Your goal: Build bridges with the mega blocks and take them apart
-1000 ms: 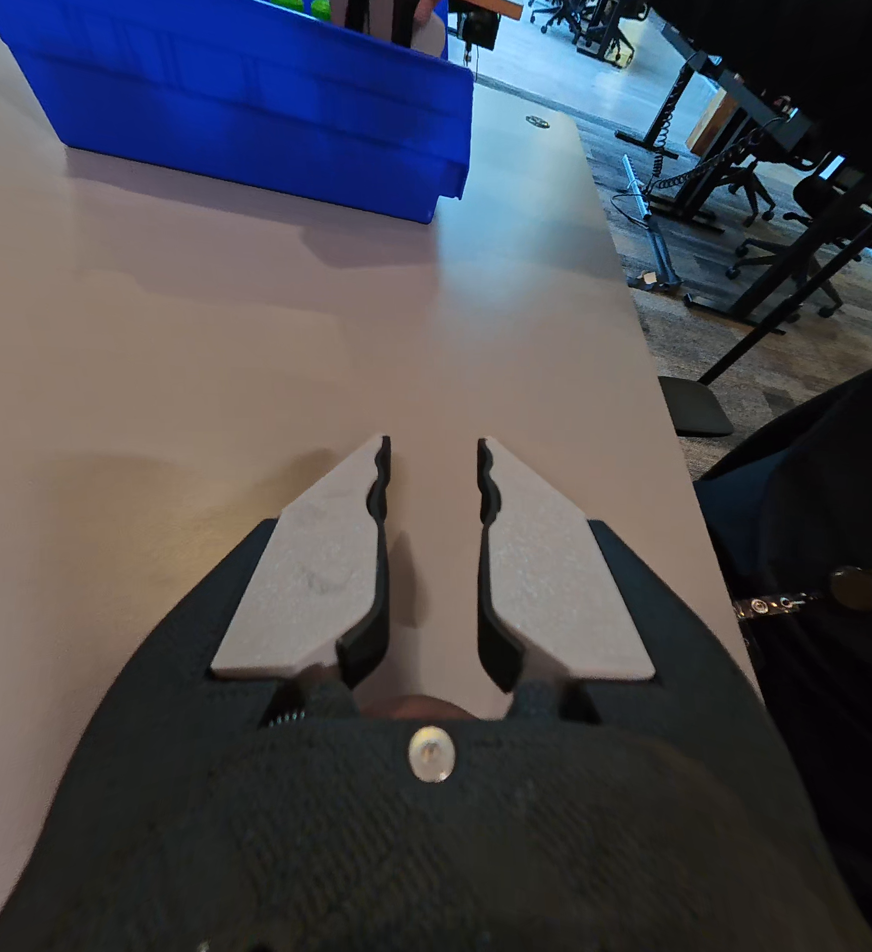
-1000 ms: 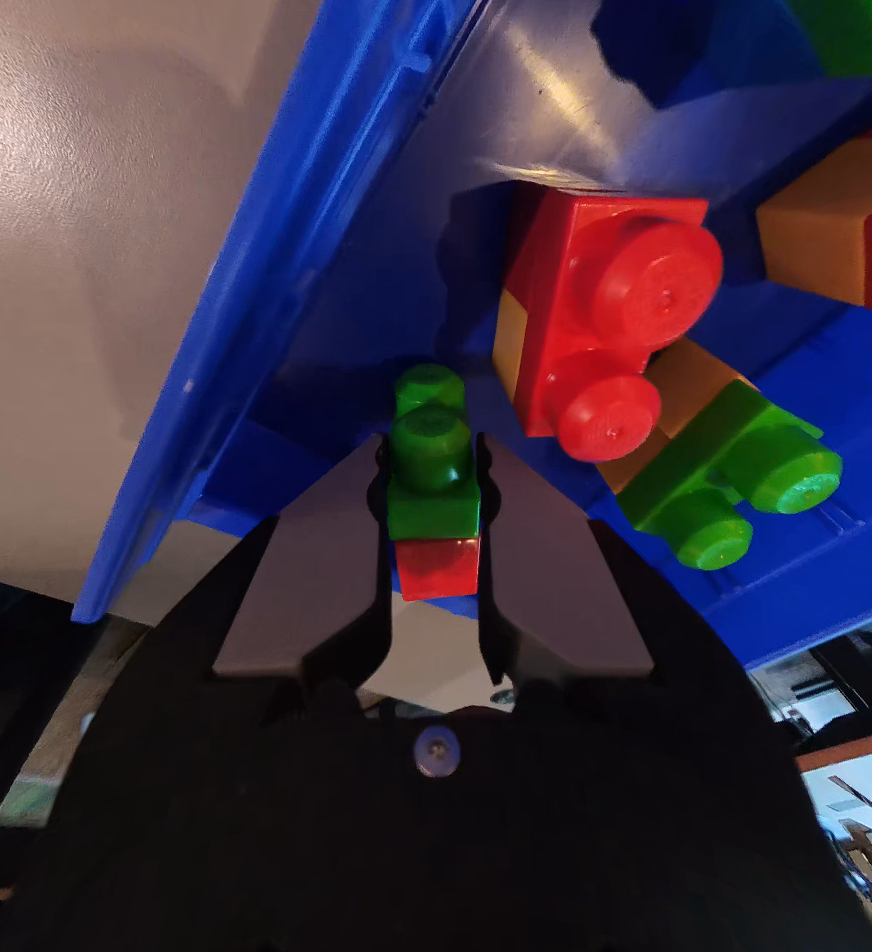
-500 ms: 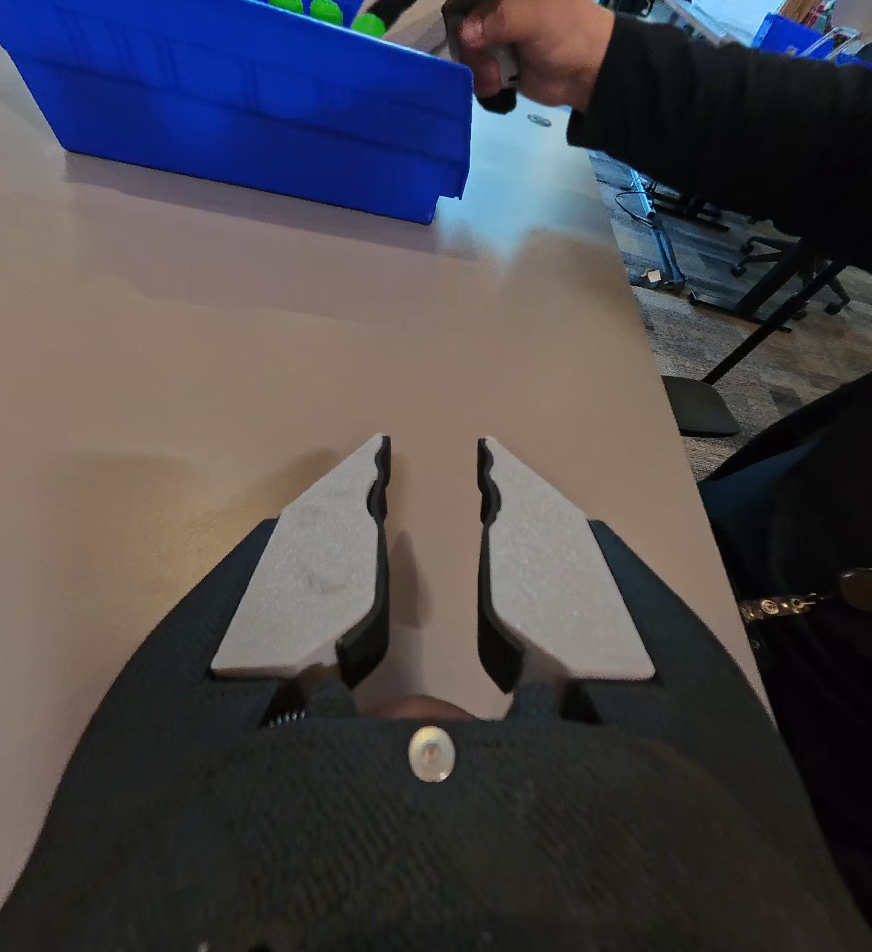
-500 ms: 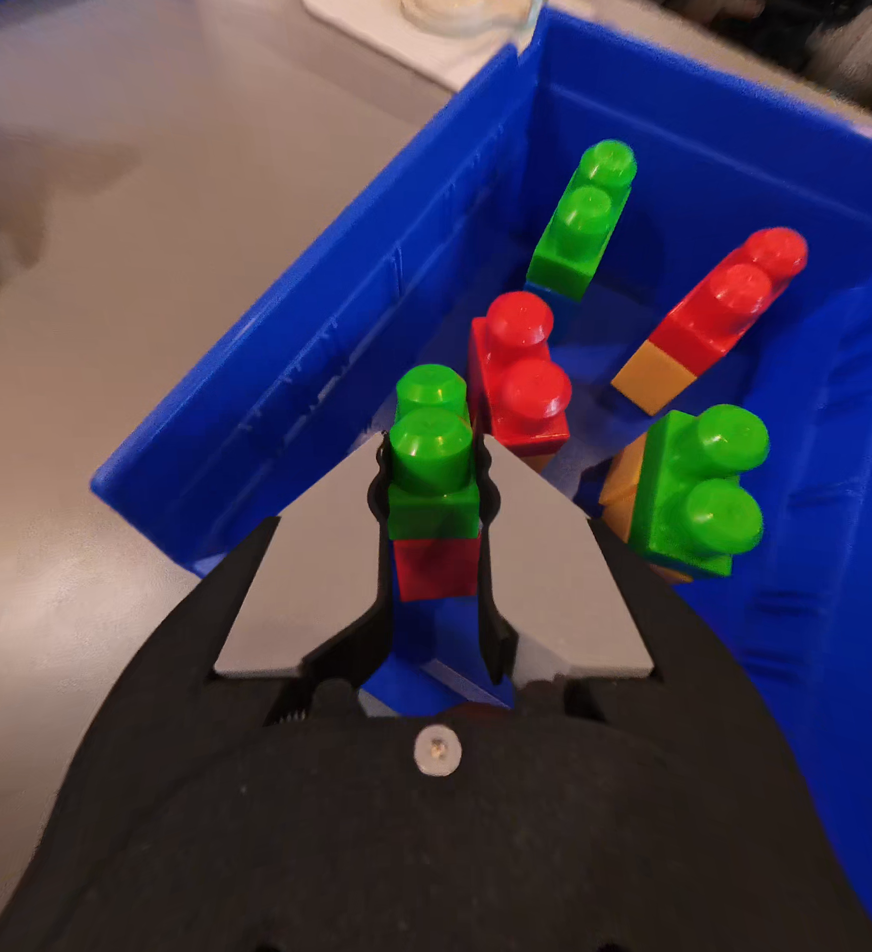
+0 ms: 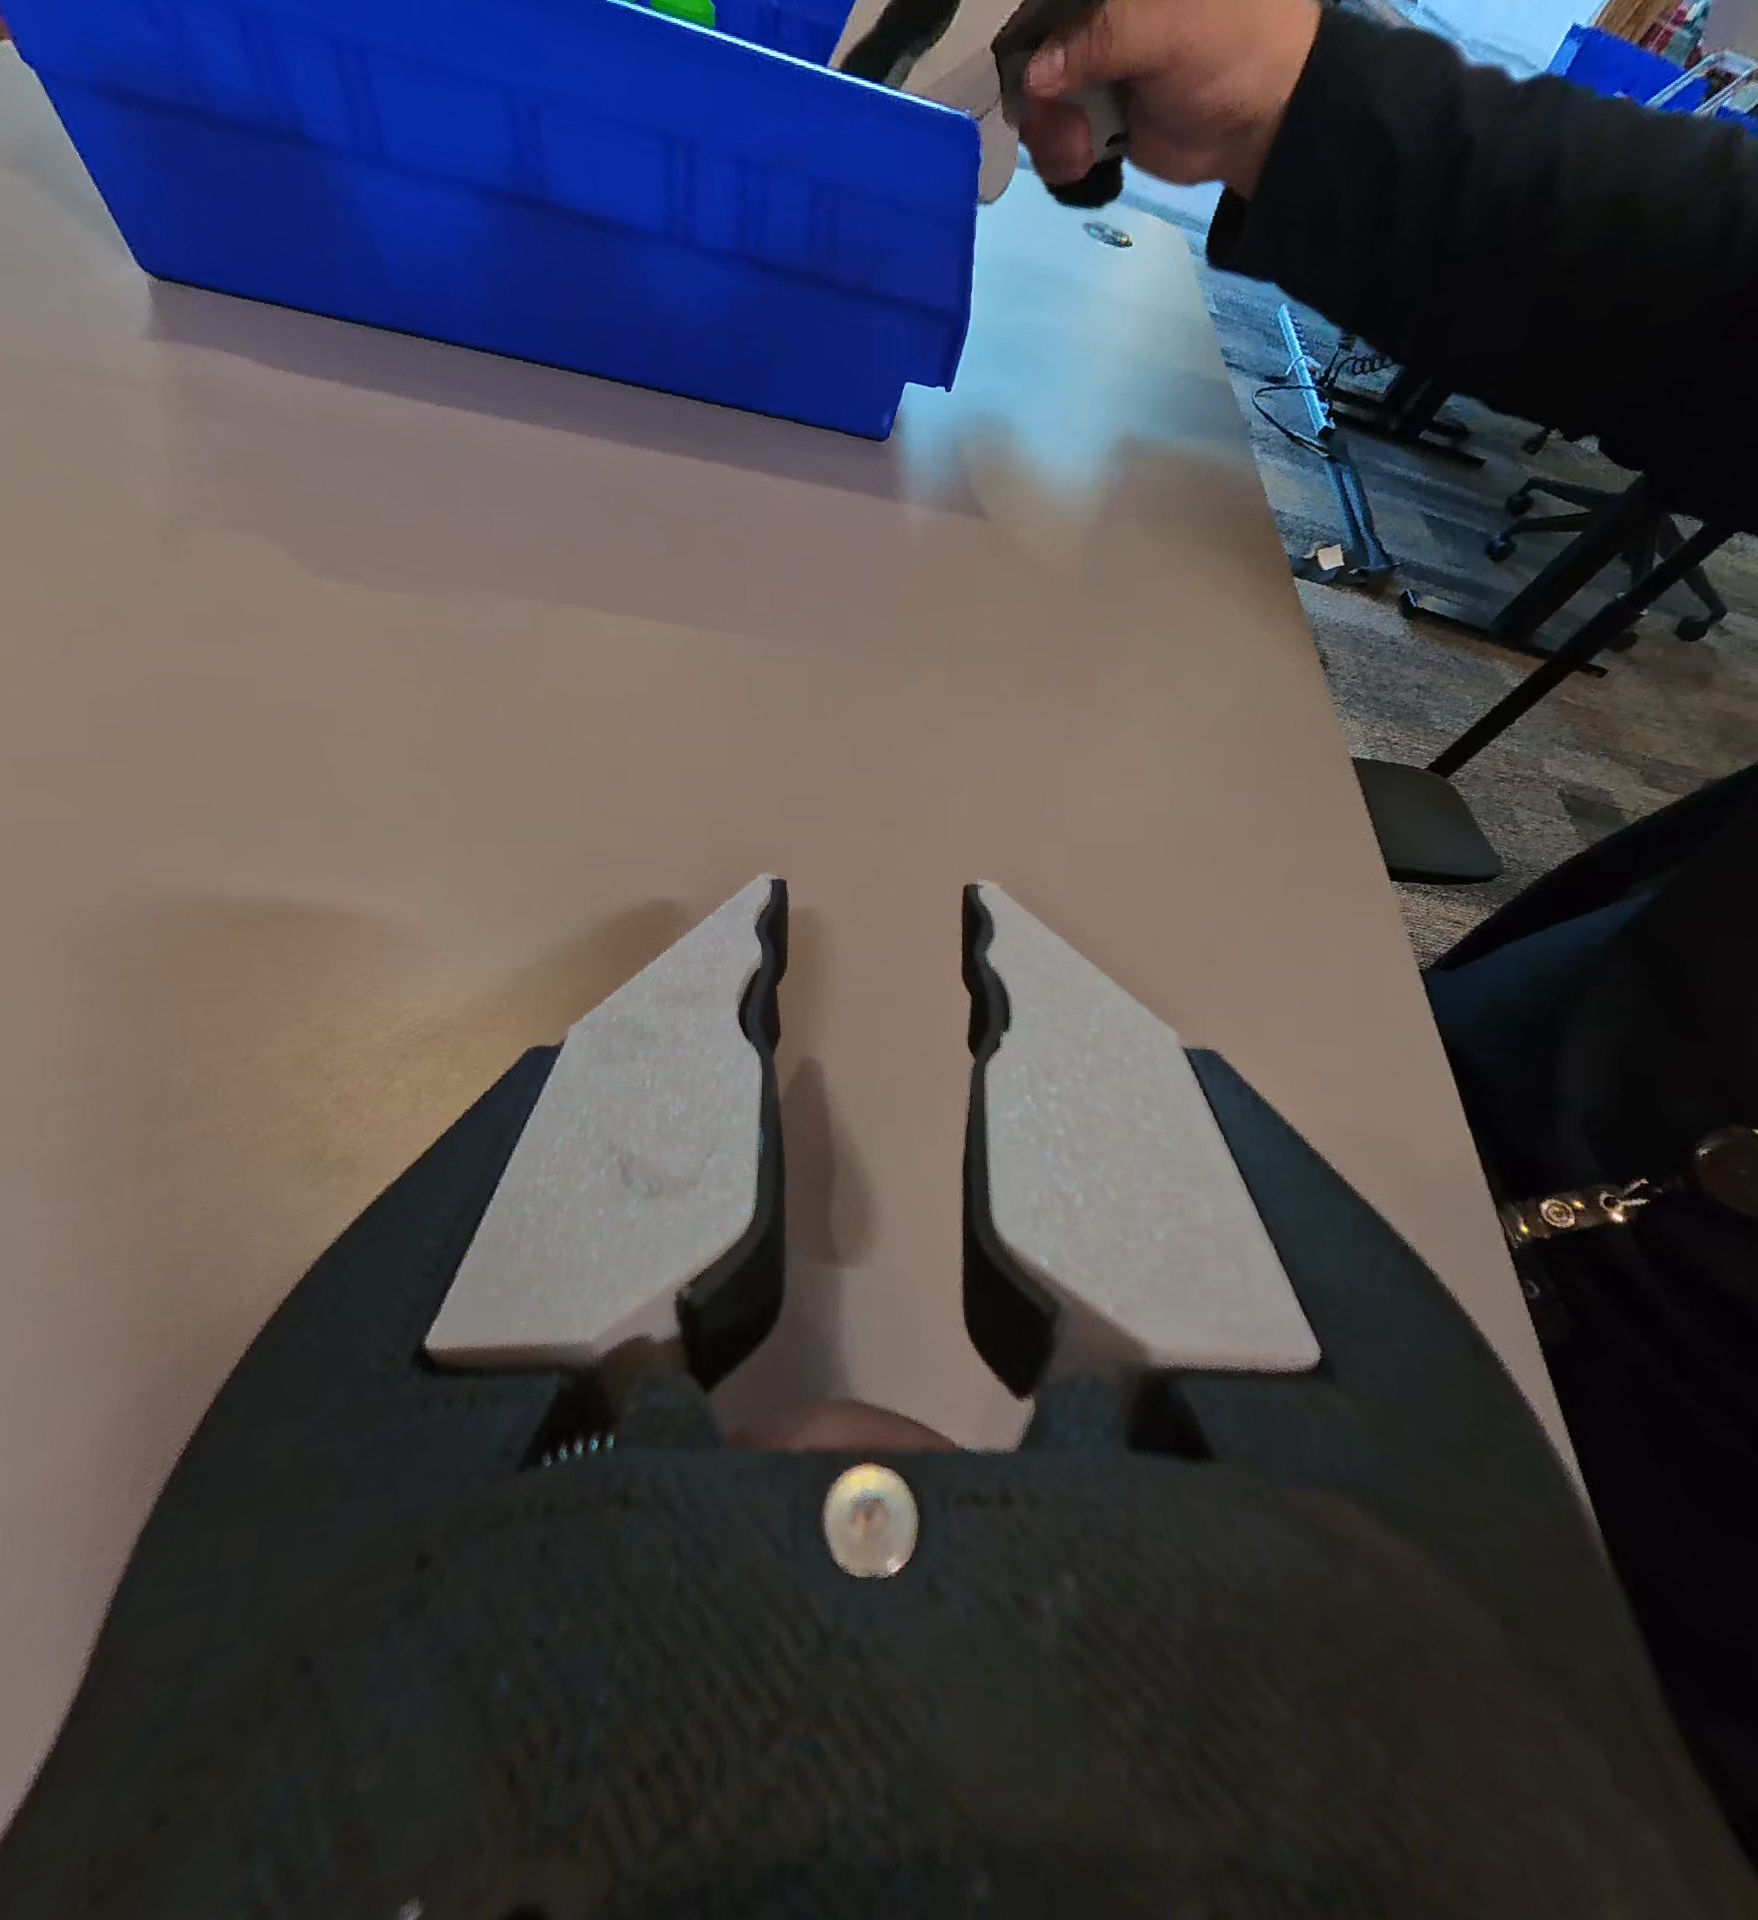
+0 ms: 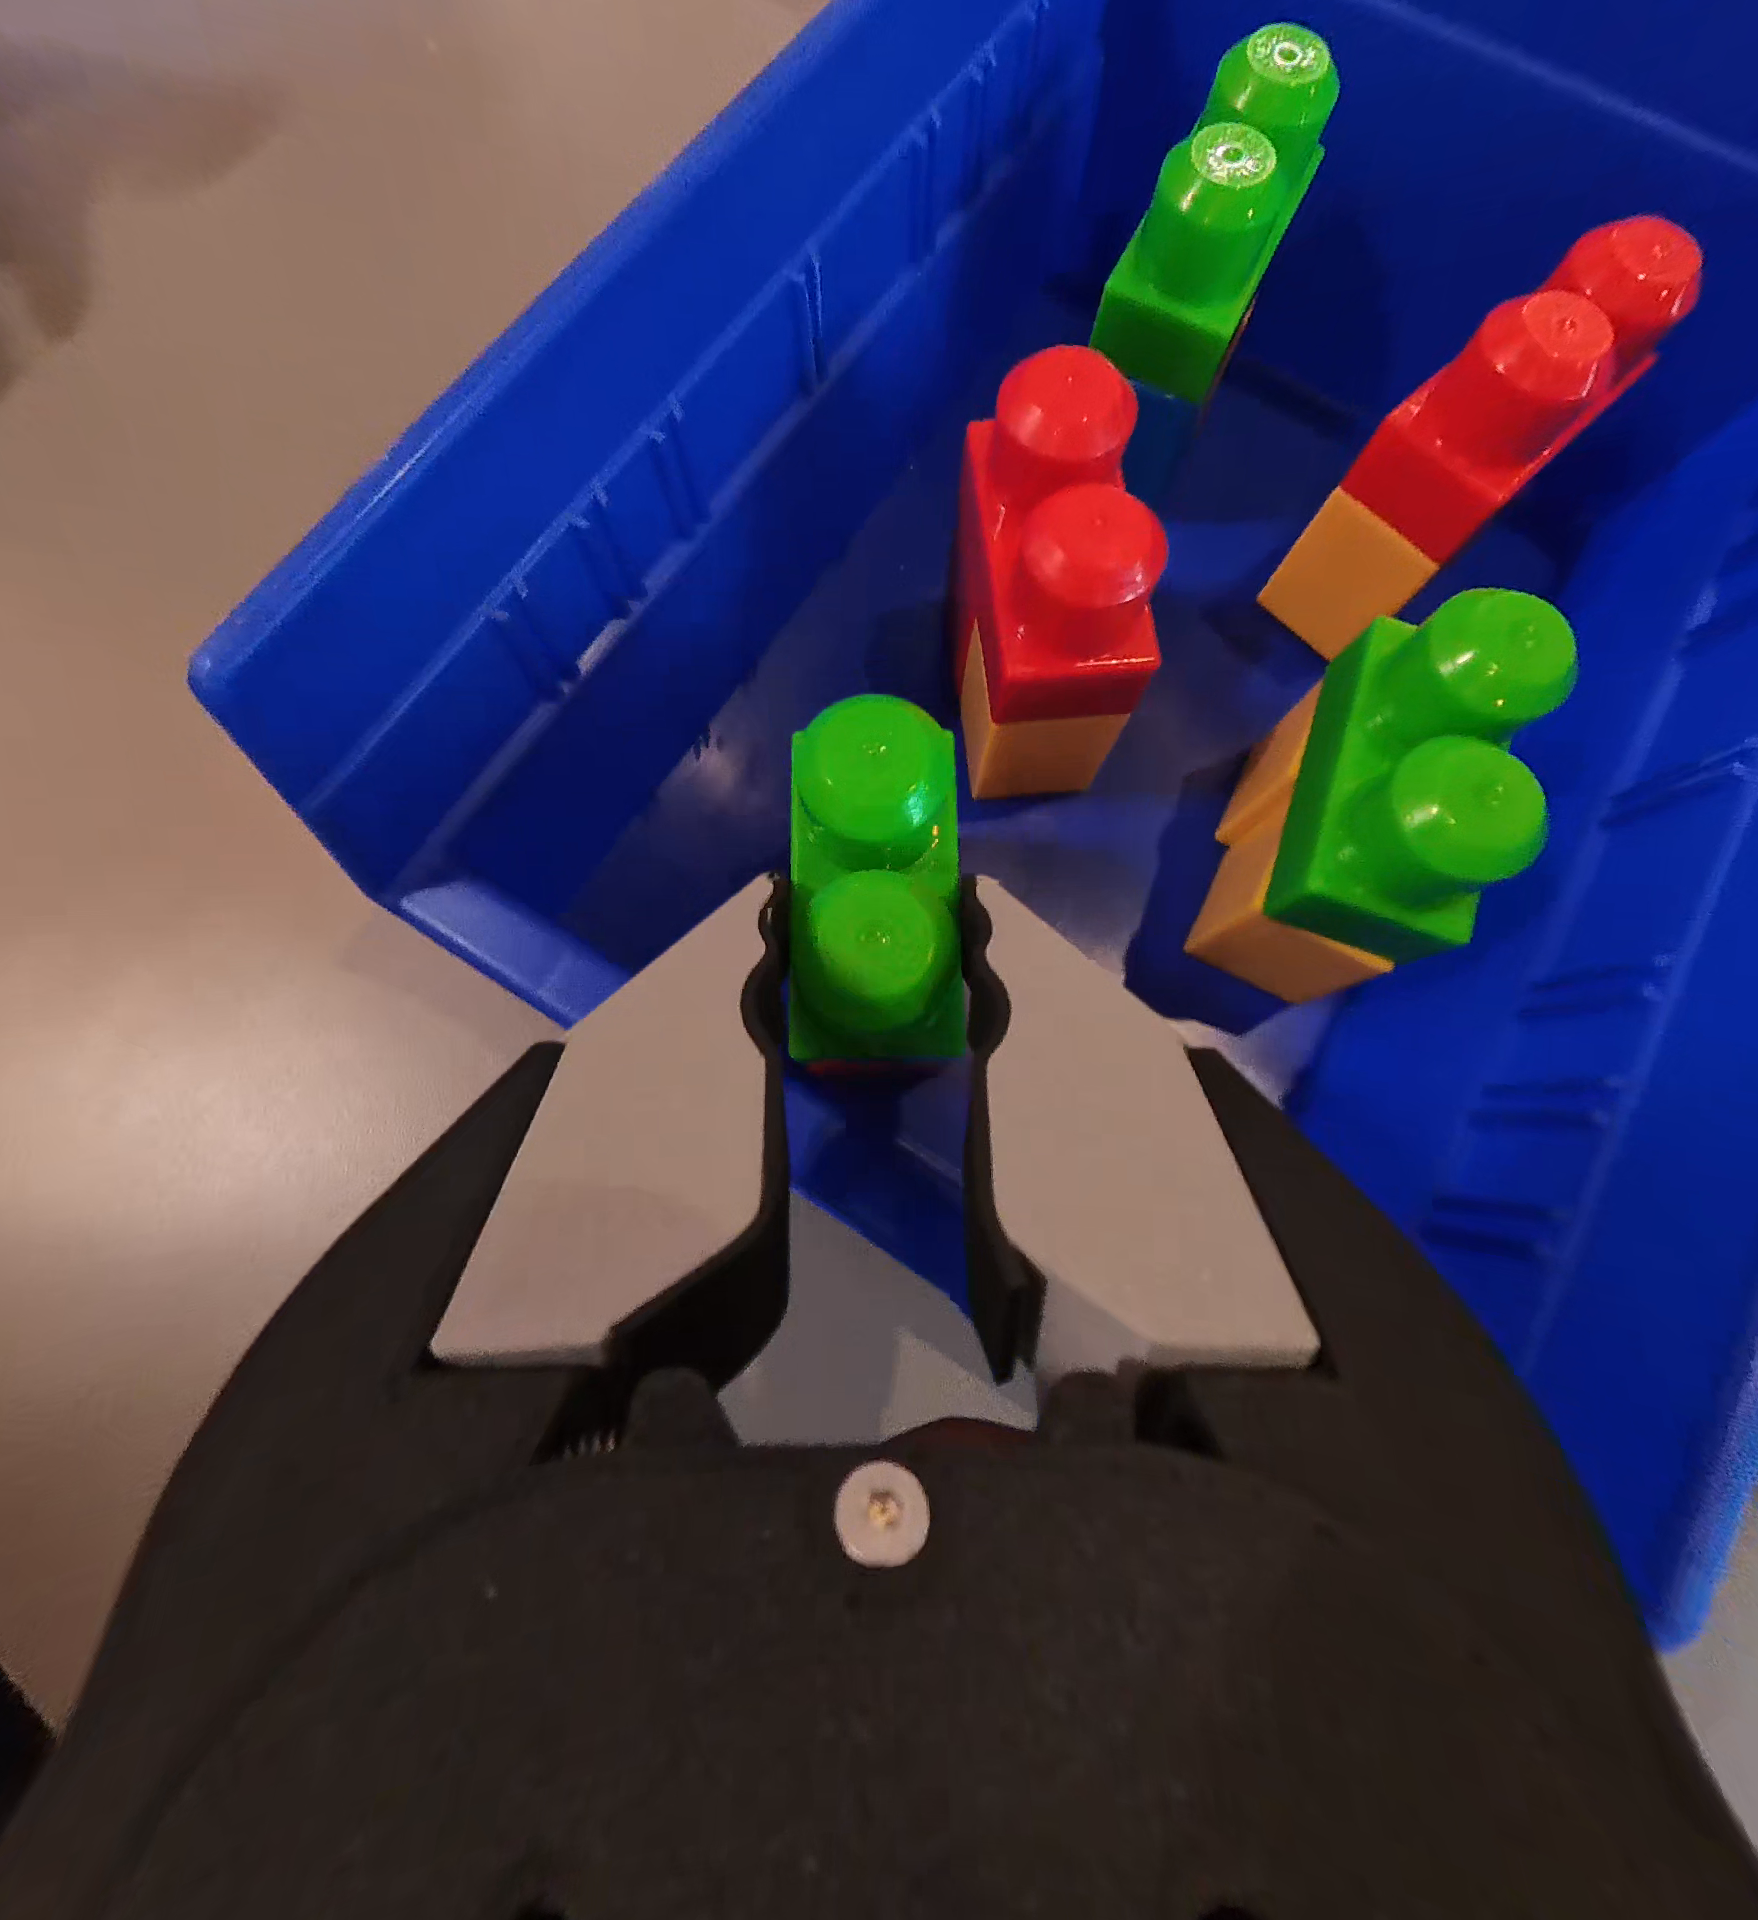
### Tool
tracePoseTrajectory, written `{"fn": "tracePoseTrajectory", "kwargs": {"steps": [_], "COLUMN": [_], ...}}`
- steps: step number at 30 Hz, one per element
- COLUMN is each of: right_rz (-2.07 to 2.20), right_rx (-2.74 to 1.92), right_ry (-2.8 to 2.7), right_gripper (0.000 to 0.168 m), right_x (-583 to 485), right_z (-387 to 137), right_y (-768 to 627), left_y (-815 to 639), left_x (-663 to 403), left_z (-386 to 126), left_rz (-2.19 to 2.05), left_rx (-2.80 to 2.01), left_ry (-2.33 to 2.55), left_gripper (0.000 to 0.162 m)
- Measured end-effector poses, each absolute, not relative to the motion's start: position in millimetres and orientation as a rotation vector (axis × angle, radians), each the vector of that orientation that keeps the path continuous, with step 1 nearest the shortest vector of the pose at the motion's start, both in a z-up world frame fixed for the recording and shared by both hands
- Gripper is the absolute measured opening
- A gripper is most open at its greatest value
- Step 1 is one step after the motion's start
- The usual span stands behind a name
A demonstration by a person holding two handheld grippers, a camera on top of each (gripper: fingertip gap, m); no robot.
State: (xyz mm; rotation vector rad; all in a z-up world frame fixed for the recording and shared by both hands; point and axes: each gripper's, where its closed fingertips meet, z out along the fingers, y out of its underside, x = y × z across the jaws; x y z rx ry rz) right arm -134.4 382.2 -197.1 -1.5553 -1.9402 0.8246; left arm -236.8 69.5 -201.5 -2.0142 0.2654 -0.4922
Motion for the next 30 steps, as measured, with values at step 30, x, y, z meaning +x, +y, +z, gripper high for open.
{"fn": "tracePoseTrajectory", "kwargs": {"steps": [30], "right_rz": [0.164], "right_rx": [-1.496], "right_ry": [-2.549], "right_gripper": [0.032], "right_x": [-144.1], "right_z": [-212.9], "right_y": [379.5], "left_y": [69.1], "left_x": [-233.1], "left_z": [-205.2], "left_rz": [-0.502], "left_rx": [-2.033], "left_ry": [0.274], "left_gripper": [0.031]}}
